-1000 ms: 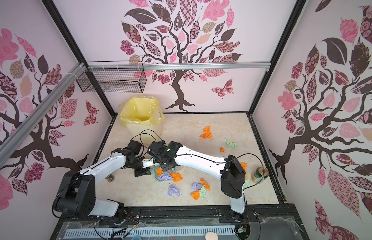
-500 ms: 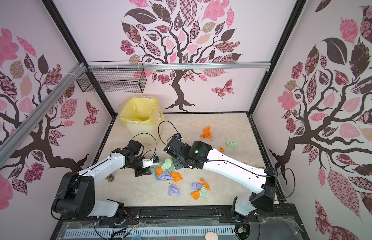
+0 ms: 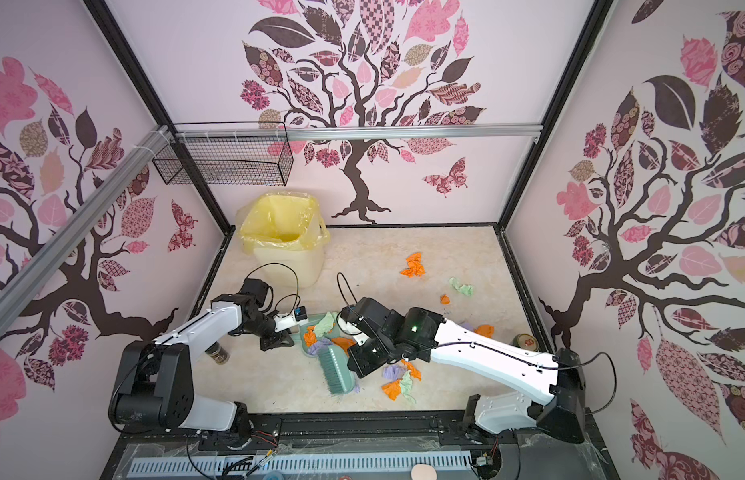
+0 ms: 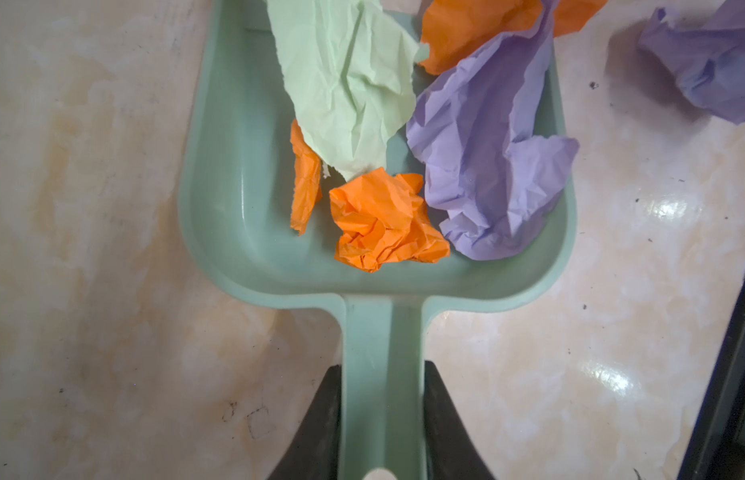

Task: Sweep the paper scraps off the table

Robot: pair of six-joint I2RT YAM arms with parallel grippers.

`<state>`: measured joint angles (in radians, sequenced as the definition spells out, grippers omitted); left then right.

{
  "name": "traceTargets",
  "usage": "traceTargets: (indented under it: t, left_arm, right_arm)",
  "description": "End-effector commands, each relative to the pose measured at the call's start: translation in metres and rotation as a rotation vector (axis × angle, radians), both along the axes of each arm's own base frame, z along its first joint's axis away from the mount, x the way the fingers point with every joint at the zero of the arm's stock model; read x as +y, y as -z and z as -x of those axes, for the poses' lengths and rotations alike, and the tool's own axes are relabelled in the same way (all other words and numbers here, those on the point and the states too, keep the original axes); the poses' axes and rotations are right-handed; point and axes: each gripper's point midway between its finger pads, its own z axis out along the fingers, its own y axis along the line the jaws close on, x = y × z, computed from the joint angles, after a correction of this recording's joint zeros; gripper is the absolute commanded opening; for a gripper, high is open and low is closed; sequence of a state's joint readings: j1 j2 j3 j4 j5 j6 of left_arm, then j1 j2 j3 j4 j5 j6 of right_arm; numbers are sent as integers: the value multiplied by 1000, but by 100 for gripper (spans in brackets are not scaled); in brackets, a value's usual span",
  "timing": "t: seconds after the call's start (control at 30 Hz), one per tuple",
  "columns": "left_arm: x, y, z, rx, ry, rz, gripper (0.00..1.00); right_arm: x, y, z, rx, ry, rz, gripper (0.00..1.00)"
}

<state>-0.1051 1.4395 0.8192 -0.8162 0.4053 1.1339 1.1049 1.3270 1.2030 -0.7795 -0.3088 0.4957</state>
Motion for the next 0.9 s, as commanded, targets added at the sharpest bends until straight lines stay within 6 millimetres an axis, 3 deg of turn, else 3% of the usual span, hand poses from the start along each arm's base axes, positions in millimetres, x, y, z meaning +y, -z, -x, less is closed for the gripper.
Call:
traceTargets:
  t: [0.0, 0.2, 0.37, 0.5, 0.63, 0.73, 0.87]
  left_arm:
    - [0, -6, 2, -20, 20, 3, 0]
    - [1, -5, 7, -26, 22, 0, 0]
    - [0, -5, 10, -14, 21, 10, 0]
    - [0, -6, 12, -17, 22, 12, 0]
    - [0, -6, 12, -14, 18, 12, 0]
    - [-1, -5, 14, -8, 15, 15, 0]
    - [0, -5, 17, -11, 16, 14, 0]
  right_arm:
    - [10, 14, 8, 37, -98, 32, 0]
    - [-17, 55, -3, 11, -111, 265, 0]
    - [-31, 58, -29, -56, -44, 328, 0]
    - [-59, 61, -50, -133, -17, 486, 0]
    - [-84, 55, -81, -243, 19, 637, 0]
    - [-88, 40, -99, -319, 30, 650, 0]
    - [-83, 8, -100, -384, -11, 578, 0]
